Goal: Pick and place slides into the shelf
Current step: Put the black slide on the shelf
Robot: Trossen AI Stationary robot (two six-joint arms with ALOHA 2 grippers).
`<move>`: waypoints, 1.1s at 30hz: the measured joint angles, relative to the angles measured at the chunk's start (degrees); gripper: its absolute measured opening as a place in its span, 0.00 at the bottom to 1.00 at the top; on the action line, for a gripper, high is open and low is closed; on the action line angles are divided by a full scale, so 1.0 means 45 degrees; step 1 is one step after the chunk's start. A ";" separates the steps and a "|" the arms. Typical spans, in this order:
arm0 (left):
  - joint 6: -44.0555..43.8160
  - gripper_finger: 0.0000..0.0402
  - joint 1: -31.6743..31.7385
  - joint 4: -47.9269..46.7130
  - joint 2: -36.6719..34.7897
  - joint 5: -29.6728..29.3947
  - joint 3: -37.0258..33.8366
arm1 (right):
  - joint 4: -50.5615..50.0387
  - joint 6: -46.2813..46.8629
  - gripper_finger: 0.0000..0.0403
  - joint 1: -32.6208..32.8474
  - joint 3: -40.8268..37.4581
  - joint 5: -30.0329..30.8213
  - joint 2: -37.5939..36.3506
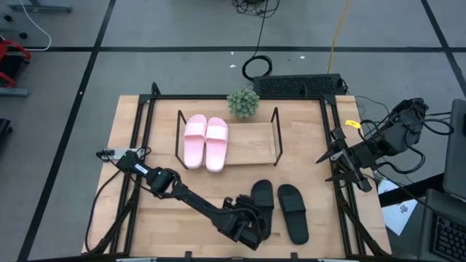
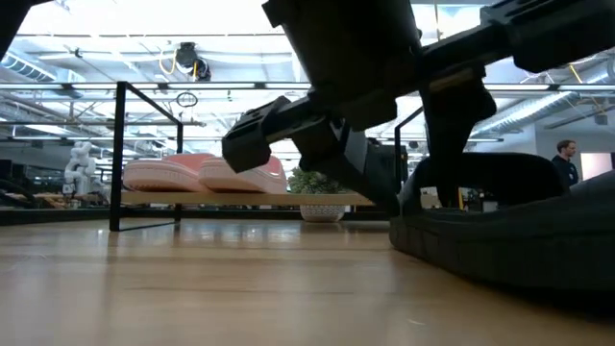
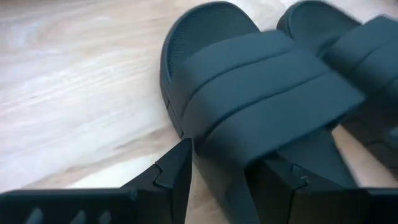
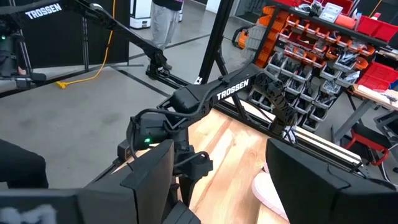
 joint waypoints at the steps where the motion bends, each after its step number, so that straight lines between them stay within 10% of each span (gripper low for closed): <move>1: 0.0004 0.35 0.0026 0.0005 -0.0009 -0.0041 0.0000 | 0.0000 -0.0002 0.61 0.0002 0.0000 -0.0003 0.0000; 15: -0.0040 0.34 0.0288 0.0140 -0.0010 -0.0809 -0.0451 | -0.0005 -0.0007 0.61 0.0000 0.0000 0.0000 0.0000; 23: 0.0451 0.04 0.0428 0.1729 -0.0054 -0.1164 -0.1389 | -0.0188 -0.0007 0.61 0.0001 0.0000 0.0000 0.0004; 33: 0.0606 0.01 0.0392 0.1695 -0.0034 -0.1717 -0.1182 | -0.0569 -0.0012 0.61 0.0000 0.0000 0.0666 0.0005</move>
